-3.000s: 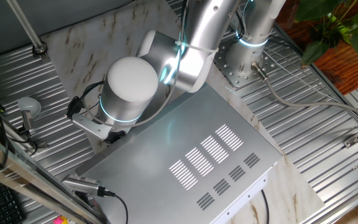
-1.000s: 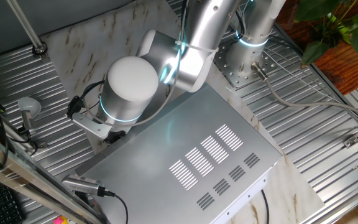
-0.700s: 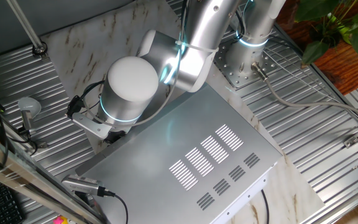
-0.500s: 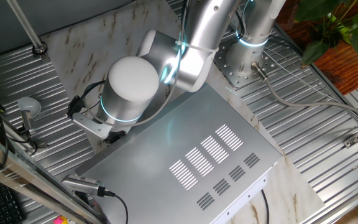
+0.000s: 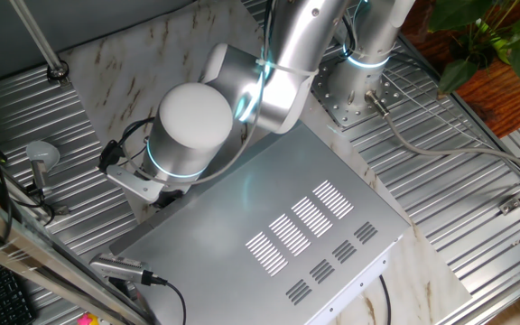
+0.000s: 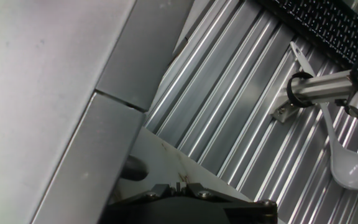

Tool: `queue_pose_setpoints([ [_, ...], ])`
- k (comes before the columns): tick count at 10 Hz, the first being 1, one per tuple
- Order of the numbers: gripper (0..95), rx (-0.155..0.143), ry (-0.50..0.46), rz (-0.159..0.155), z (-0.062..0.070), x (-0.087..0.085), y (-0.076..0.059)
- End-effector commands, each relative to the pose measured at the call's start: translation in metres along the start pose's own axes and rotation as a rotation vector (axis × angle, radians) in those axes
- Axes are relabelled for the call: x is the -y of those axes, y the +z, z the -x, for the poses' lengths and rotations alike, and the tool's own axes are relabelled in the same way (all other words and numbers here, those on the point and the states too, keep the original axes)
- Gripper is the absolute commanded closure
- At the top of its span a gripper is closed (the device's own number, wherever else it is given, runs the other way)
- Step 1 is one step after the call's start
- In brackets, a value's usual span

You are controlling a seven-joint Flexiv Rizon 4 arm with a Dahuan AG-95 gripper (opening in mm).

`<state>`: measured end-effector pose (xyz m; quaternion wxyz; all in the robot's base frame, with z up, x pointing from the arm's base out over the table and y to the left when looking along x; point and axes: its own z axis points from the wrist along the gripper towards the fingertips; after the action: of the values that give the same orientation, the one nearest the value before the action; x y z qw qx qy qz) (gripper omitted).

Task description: Open the microwave door

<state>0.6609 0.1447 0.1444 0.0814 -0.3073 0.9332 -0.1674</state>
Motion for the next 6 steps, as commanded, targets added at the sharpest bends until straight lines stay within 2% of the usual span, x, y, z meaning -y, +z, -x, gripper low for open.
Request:
queue_pose_setpoints([
  [1,95.0,0.008,0.021,0.009,0.0031,-0.0196,0.0045],
  [2,95.0,-0.001,0.019,-0.005,0.0031,-0.0196,0.0045],
  [4,95.0,-0.002,0.012,0.005,0.0031,-0.0196,0.0045],
  [6,95.0,0.002,0.0,0.001,0.0031,-0.0196,0.0045],
])
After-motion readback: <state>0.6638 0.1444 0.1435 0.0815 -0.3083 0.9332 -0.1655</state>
